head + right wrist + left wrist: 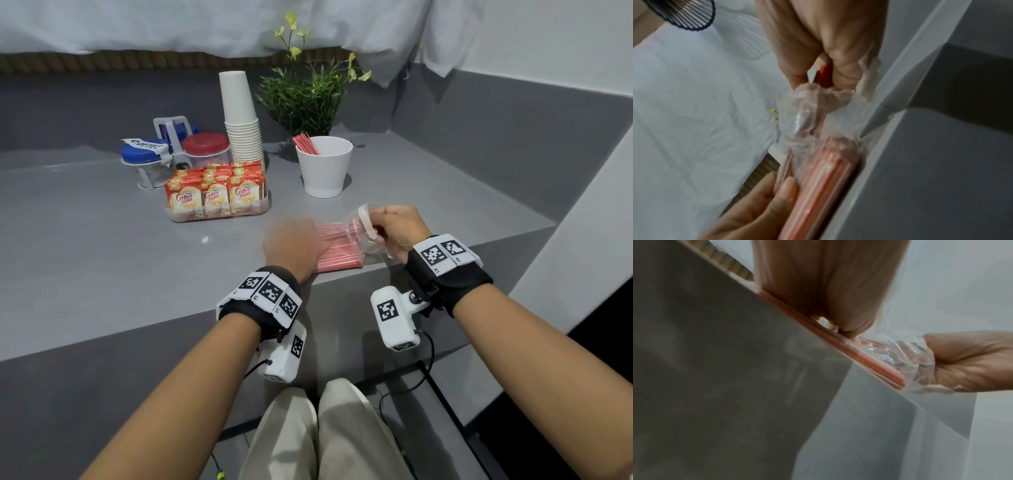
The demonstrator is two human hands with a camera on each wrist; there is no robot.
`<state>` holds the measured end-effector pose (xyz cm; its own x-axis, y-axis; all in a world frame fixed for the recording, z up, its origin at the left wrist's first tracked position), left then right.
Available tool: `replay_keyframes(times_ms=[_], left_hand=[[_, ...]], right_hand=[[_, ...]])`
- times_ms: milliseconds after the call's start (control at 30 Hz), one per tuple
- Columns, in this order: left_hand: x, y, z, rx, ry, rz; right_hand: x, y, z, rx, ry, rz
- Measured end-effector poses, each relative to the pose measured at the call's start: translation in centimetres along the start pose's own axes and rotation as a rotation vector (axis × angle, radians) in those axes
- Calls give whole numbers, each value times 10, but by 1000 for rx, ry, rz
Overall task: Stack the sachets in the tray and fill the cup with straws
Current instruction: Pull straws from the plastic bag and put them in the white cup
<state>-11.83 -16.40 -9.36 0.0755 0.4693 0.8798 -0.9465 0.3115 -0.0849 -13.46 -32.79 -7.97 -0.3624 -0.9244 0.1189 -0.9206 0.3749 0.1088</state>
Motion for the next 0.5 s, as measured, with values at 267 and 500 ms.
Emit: replay_keyframes(times_ms=[267,500], left_hand=[[1,-2,3,48,11,20],[3,-3,-2,43,98,9]], right_hand=[[-22,-1,6,-149,-259,-37],[-13,-13,-12,-97,-182,68]])
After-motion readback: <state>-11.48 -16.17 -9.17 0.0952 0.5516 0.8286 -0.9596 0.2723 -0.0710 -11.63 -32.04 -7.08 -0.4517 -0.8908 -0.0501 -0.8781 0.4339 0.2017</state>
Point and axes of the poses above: each hand's wrist, its own y-axis away from the middle knuckle, its own x-axis out of the back of the hand, z = x × y, the point moved 2 cm from there along -y, towards the middle knuckle, and after that the axes turned 9 degrees about y, right-handed, at the moved point
